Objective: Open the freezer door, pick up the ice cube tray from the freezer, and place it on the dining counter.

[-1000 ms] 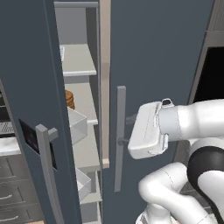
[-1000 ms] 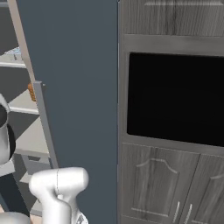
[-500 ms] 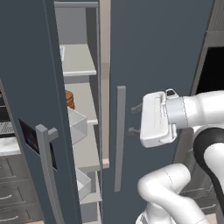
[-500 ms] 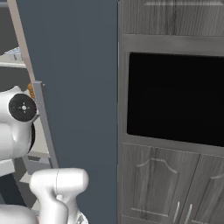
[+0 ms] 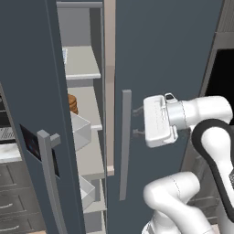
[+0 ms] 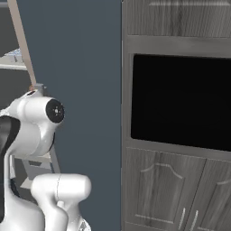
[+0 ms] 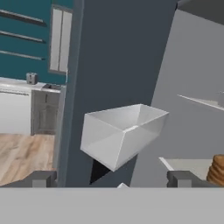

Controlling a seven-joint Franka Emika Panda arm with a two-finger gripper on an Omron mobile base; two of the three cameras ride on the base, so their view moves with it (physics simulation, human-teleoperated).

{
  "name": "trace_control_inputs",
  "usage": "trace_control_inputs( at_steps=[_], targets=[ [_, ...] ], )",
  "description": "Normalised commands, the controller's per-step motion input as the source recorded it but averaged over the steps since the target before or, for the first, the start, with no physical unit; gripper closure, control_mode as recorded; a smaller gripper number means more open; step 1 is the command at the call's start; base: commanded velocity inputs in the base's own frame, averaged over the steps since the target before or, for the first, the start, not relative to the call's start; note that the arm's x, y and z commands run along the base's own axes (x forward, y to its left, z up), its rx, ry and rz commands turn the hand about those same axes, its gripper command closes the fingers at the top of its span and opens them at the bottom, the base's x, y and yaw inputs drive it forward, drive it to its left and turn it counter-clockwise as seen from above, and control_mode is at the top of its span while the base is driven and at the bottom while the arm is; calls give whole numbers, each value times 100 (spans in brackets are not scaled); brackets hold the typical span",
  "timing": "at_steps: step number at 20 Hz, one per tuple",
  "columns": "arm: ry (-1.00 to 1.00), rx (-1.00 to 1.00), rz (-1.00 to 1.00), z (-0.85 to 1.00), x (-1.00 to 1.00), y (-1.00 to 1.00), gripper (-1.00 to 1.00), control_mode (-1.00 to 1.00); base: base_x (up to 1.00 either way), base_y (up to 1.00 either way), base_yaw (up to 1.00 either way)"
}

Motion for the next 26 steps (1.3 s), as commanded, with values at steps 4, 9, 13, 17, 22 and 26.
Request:
trace_control_inputs(
  at_steps=[4, 9, 13, 17, 22, 26],
  targets=[
    [-9, 7, 8, -56, 50, 2, -100, -100, 0, 0, 0],
    [-11, 3, 2, -46, 27, 32, -100, -100, 0, 0, 0],
    [-9, 3, 0, -34, 19, 37, -100, -100, 0, 0, 0],
    [-10, 2, 0, -8, 16, 33, -100, -100, 0, 0, 0],
    [-9, 0, 0, 0, 14, 37, -100, -100, 0, 0, 0],
    [-7, 1, 0, 0, 18, 34, -100, -100, 0, 0, 0]
  ],
)
